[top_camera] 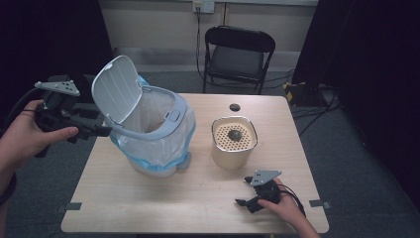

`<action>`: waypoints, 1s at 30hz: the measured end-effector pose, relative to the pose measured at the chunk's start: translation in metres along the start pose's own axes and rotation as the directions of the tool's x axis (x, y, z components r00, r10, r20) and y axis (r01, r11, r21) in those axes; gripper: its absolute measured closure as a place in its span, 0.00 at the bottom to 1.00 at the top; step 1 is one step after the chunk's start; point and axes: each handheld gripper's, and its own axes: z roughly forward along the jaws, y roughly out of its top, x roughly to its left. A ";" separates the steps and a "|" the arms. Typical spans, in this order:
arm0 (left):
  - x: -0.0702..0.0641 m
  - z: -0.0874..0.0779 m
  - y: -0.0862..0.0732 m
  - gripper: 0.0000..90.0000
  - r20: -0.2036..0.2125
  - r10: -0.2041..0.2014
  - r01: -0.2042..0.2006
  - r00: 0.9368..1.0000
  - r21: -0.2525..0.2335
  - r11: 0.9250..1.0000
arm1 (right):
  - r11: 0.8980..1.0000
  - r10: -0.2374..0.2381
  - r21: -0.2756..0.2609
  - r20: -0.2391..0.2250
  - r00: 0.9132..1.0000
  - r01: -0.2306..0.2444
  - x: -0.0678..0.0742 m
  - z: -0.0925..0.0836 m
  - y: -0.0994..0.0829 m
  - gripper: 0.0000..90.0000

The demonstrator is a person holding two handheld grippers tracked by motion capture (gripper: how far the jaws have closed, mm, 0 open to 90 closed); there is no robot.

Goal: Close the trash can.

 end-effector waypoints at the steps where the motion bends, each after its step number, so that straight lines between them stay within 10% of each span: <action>1: -0.001 0.000 0.002 0.21 0.002 0.003 -0.003 1.000 -0.008 1.000 | 1.000 0.000 0.000 0.000 1.000 0.000 0.000 0.000 0.000 0.13; 16: -0.009 0.004 0.016 0.17 -0.045 0.035 -0.036 0.998 -0.022 0.999 | 1.000 0.000 0.000 0.000 1.000 0.000 0.000 0.000 0.000 0.13; 30: -0.025 0.023 0.029 0.19 0.032 0.079 -0.080 0.996 0.023 0.997 | 1.000 0.000 0.000 0.000 1.000 0.000 0.000 0.000 0.000 0.13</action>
